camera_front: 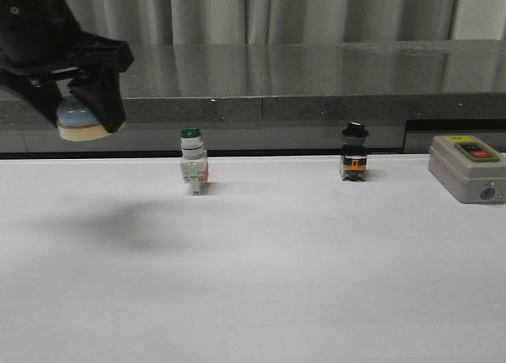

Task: Place and press bell with both arms
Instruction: 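Carry the bell with the left gripper toward the table center and set down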

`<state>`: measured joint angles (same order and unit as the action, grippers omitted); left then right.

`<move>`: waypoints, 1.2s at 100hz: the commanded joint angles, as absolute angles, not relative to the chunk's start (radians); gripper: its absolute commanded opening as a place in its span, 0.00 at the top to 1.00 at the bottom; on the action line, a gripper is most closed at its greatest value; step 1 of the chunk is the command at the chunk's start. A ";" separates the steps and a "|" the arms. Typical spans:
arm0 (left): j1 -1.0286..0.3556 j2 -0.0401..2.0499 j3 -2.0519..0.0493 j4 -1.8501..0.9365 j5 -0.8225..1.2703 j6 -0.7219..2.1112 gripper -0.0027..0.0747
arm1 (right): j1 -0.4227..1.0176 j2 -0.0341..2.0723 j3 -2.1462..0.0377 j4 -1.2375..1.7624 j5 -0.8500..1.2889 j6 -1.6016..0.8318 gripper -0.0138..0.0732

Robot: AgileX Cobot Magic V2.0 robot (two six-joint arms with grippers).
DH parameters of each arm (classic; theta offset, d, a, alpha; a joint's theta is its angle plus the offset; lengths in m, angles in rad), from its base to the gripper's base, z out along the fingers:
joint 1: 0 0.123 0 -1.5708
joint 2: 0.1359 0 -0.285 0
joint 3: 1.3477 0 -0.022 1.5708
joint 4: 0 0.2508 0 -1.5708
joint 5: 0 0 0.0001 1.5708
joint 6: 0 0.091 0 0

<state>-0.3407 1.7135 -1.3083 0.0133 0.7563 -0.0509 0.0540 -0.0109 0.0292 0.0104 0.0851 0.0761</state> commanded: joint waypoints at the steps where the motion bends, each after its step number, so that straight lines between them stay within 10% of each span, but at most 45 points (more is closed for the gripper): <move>1: -0.417 1.654 -1.336 0.000 0.751 -0.053 0.61 | 0.051 -0.029 0.009 0.000 0.005 0.073 0.91; 85: -0.790 1.936 -1.336 0.000 0.494 -0.053 0.60 | 0.051 -0.029 0.009 0.000 0.005 0.073 0.91; 120: -0.790 1.936 -1.336 0.000 0.498 -0.053 0.17 | 0.051 -0.029 0.009 0.000 0.005 0.073 0.91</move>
